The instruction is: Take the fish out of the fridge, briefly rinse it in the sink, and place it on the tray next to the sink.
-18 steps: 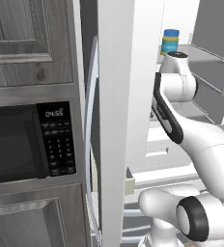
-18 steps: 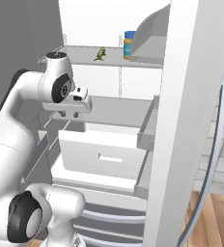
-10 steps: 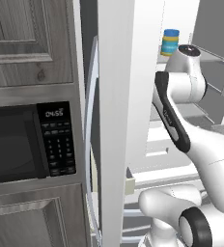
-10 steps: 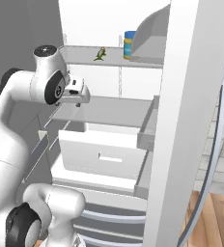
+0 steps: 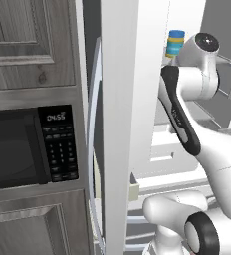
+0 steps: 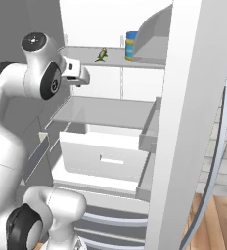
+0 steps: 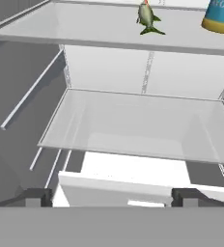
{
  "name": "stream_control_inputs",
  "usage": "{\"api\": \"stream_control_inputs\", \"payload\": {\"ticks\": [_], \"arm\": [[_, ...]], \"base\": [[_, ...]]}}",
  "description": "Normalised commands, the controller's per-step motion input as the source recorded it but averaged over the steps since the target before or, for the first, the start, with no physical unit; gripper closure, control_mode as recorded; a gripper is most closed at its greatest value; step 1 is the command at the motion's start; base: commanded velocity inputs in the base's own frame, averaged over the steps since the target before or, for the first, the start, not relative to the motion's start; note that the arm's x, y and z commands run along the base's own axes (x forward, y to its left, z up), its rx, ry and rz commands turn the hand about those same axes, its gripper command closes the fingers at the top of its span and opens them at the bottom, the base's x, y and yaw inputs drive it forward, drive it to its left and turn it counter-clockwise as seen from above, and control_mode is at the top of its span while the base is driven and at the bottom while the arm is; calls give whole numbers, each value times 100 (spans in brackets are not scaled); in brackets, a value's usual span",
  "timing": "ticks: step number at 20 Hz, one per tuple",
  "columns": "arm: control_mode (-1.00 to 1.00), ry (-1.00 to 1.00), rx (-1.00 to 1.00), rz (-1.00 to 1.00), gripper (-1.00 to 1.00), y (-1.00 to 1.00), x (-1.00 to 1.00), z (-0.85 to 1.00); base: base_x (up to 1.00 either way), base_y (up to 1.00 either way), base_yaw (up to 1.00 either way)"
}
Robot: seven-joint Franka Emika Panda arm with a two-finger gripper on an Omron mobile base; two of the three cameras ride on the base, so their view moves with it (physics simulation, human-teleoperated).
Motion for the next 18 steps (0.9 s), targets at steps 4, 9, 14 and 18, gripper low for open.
{"api": "stream_control_inputs", "payload": {"ticks": [4, 9, 14, 18], "arm": [[-100, -5, 7, 0, -100, -30, 13, 82], [-100, 0, 1, 0, -100, -59, 15, 34], [-100, 3, 0, 2, -100, -14, 16, -1], [-100, 0, 0, -1, -100, 0, 44, 0]], "base": [[0, 0, 0], [0, 0, 0], [0, 0, 0], [0, 0, 0]]}}
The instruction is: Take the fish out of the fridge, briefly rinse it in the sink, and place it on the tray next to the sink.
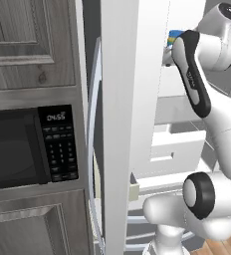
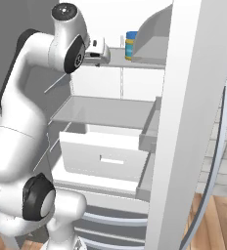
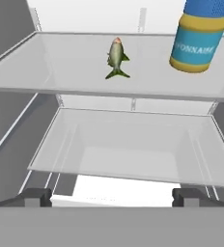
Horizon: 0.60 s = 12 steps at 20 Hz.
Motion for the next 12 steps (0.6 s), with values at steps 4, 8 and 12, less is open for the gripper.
{"api": "stream_control_inputs", "payload": {"ticks": [4, 8, 12], "arm": [[-100, 0, 0, -1, -100, 8, 65, 0], [-100, 0, 0, -2, -100, 5, 70, -4], [-100, 0, 0, -2, -100, 2, 67, -4]], "base": [[0, 0, 0], [0, 0, 0], [0, 0, 0]]}}
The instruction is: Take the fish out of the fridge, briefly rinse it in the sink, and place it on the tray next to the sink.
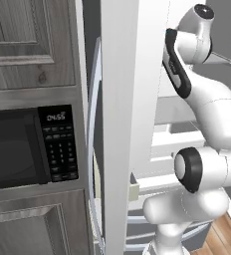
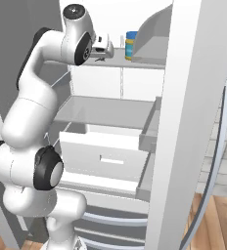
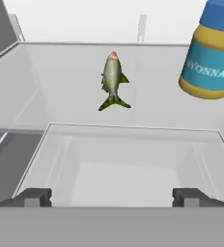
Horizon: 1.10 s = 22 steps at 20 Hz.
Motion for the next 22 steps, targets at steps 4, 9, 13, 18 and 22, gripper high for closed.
{"api": "stream_control_inputs", "payload": {"ticks": [4, 9, 13, 18, 22], "arm": [[-100, 0, 0, 0, -100, 0, 59, -15], [-100, 0, 1, 0, -100, 1, 53, -18], [-100, 0, 0, 0, -100, 2, 53, -7], [-100, 0, 0, 0, -100, 3, 52, -11], [-100, 0, 0, 0, -100, 1, 47, -18]], "base": [[0, 0, 0], [0, 0, 0], [0, 0, 0], [0, 0, 0], [0, 0, 0]]}}
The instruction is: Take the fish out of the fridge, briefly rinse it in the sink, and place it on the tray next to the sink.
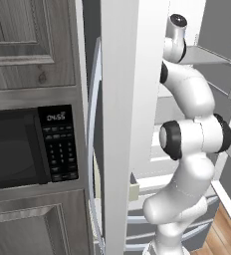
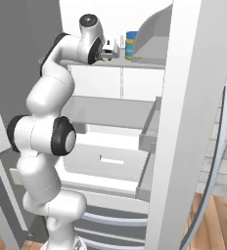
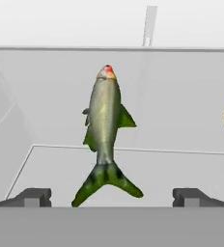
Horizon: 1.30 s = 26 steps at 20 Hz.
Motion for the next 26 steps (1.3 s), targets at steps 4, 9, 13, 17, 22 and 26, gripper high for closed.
{"api": "stream_control_inputs", "payload": {"ticks": [4, 9, 13, 17, 22, 26], "arm": [[-100, 0, 3, -1, -100, 2, 62, -3], [-100, 0, 3, -1, -100, 1, 63, -1], [-100, 0, 0, 0, -100, 0, 49, -12], [-100, 6, 0, 0, -100, 0, 28, -18], [-100, 5, 0, 0, -100, 0, -13, -12], [-100, 0, 1, 0, -100, 0, -32, -3]], "base": [[0, 0, 0], [0, 0, 0], [0, 0, 0], [0, 0, 0], [0, 0, 0], [0, 0, 0]]}}
